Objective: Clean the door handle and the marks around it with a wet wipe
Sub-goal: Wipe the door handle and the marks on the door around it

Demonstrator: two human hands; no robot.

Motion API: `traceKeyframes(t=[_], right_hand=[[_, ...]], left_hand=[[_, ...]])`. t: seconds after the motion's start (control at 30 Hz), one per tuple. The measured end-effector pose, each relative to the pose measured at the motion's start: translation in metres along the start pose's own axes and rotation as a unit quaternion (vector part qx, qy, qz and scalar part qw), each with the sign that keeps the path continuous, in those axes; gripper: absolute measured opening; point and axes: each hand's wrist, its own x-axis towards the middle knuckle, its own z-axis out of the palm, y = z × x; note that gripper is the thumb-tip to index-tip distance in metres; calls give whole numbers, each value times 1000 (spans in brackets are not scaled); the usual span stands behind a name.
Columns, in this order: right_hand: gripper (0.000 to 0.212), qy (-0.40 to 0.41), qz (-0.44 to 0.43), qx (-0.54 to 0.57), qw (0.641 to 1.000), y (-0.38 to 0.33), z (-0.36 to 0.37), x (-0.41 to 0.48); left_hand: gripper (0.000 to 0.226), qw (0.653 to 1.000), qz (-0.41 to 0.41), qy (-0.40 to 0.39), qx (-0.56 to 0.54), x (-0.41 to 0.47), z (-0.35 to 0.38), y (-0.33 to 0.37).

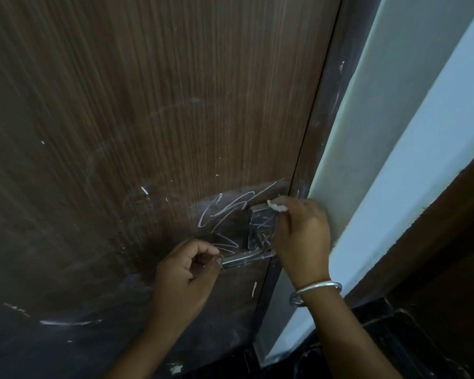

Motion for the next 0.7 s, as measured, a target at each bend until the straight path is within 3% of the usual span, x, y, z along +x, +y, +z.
traceKeyframes(t=[0.23, 0.37, 0.47, 0.6, 0.7], right_hand=[[23, -2, 178, 196, 964, 9, 12, -9], [27, -25, 261, 240, 935, 17, 15, -17], [30, -21, 273, 255, 927, 16, 15, -14], [32, -8, 223, 256, 940, 11, 12, -4], [28, -19, 254, 267, 930, 17, 17, -13]], left_hand=[[25, 1000, -8, -7, -8, -2, 4, 2], [24, 1000, -10, -7, -7, -1, 3, 1], [23, 1000, -10, -11, -4, -1, 3, 2], [22, 1000, -9, -12, -5, -1, 4, 3], [24, 1000, -18, -7, -10, -2, 5, 2]])
